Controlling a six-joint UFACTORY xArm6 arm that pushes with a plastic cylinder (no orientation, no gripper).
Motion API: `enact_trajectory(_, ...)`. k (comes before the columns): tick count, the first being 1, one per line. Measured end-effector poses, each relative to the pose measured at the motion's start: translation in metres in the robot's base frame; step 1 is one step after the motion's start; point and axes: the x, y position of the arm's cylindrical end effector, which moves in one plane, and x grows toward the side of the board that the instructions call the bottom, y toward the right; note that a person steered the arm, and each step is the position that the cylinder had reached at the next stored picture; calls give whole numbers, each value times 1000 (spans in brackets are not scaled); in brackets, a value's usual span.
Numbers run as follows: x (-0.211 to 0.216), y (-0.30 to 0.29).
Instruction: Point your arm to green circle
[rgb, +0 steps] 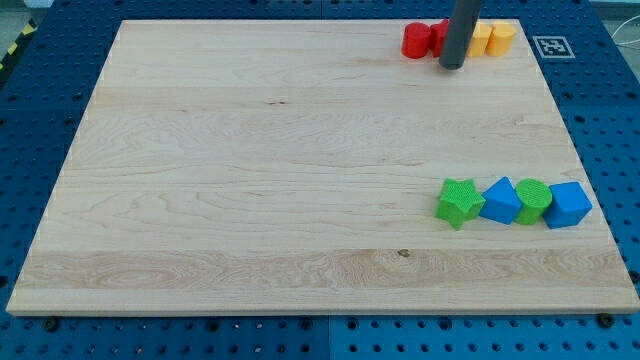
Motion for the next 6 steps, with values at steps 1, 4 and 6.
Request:
enact_trajectory(1, 10, 1)
enact_trajectory(4, 79, 16)
enact_trajectory(6, 120, 16)
